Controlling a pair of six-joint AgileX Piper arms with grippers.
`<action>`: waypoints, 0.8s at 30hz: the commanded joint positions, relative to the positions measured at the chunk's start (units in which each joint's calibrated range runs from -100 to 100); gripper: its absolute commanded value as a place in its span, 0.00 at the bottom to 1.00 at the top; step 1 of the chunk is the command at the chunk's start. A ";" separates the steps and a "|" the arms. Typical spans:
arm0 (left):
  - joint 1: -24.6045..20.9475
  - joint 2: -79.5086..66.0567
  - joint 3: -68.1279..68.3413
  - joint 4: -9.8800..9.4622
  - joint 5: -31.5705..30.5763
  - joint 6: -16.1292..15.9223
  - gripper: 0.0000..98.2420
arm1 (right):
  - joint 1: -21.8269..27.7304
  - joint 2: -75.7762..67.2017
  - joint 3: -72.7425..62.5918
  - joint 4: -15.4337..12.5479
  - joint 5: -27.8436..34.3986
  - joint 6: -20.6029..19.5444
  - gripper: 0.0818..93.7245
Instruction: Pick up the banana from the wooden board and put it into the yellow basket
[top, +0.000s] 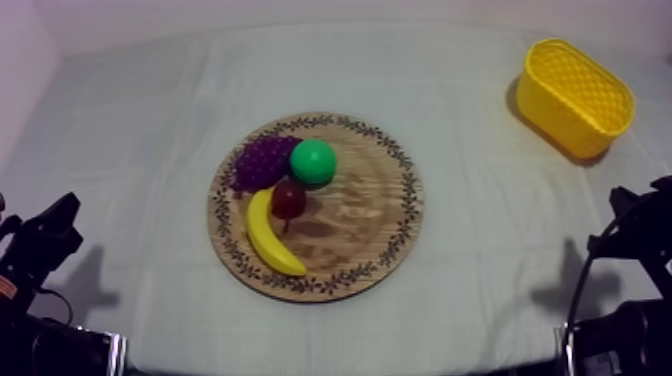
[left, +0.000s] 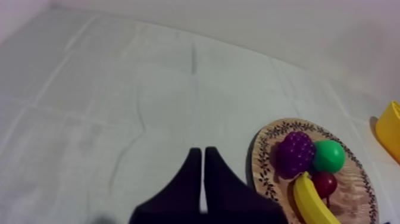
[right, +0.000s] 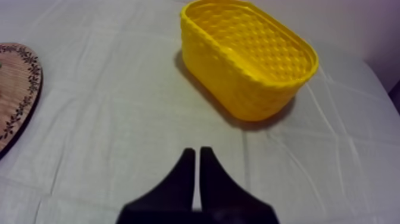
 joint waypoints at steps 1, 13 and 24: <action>0.01 0.00 -0.03 -0.03 0.00 0.01 0.00 | -0.01 -0.02 0.05 0.02 0.01 0.01 0.00; 0.01 0.00 -0.03 -0.03 0.00 0.01 0.00 | 0.02 0.00 0.05 0.02 0.05 -2.10 0.00; 0.01 0.00 -0.03 -0.03 0.00 0.01 0.00 | 0.40 16.86 -10.44 -9.48 -6.41 1.51 0.00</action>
